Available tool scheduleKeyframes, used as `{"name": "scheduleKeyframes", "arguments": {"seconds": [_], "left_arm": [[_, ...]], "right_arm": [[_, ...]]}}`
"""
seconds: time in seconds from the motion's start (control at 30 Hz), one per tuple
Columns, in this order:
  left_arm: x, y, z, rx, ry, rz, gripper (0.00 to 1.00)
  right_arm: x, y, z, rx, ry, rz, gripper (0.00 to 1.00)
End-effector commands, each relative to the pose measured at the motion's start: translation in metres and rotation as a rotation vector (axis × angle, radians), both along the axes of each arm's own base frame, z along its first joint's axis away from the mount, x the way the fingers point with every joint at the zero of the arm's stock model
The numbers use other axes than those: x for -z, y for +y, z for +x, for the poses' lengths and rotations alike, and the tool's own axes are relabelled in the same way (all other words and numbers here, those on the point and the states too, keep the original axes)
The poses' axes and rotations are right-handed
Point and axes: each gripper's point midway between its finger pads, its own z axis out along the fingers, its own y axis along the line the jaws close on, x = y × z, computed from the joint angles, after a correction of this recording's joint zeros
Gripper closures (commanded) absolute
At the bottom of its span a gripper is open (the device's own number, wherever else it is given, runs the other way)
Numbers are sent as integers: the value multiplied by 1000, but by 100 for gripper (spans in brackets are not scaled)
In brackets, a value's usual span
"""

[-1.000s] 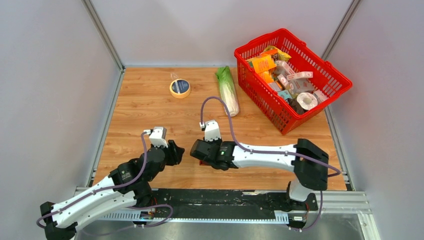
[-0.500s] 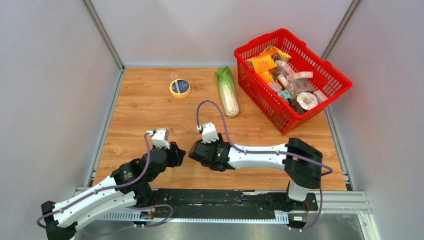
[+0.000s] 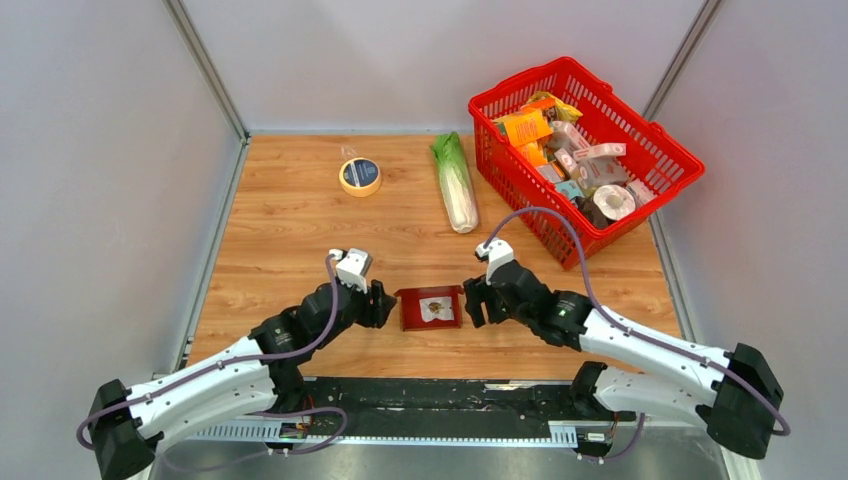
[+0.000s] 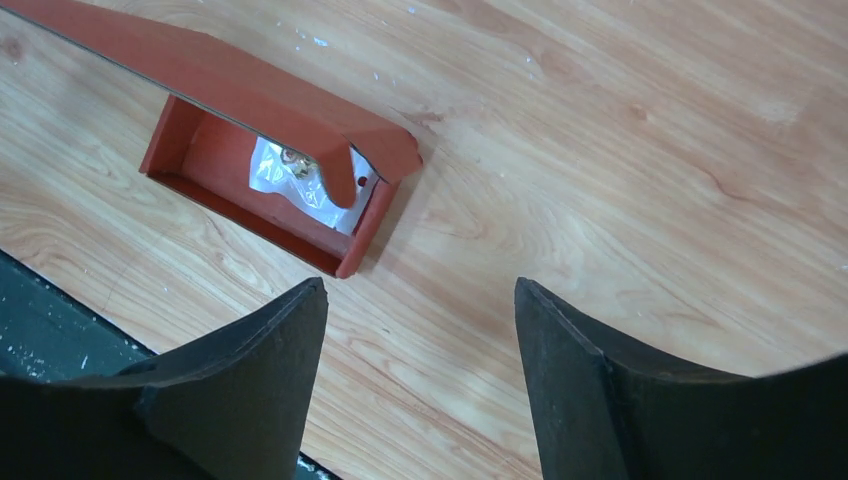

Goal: Fold the paper box

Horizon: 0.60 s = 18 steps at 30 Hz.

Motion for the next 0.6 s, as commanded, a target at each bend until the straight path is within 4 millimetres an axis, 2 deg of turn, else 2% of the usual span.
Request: {"name": "scheduleKeyframes", "arguments": {"seconds": [0.0, 0.13, 0.3, 0.43, 0.57], "left_arm": [[-22, -23, 10, 95, -90, -36, 39], [-13, -34, 14, 135, -88, 5, 42], [-3, -38, 21, 139, -81, 68, 43], [2, -40, 26, 143, -85, 111, 44], [2, -38, 30, 140, -105, 133, 46]], "right_arm": [[-21, 22, 5, -128, -23, 175, 29], [-13, 27, 18, -117, -27, 118, 33], [-10, 40, 37, -115, -94, 126, 36], [-9, 35, 56, -48, -153, 78, 38], [-7, 39, 61, -52, -169, 72, 41]]}}
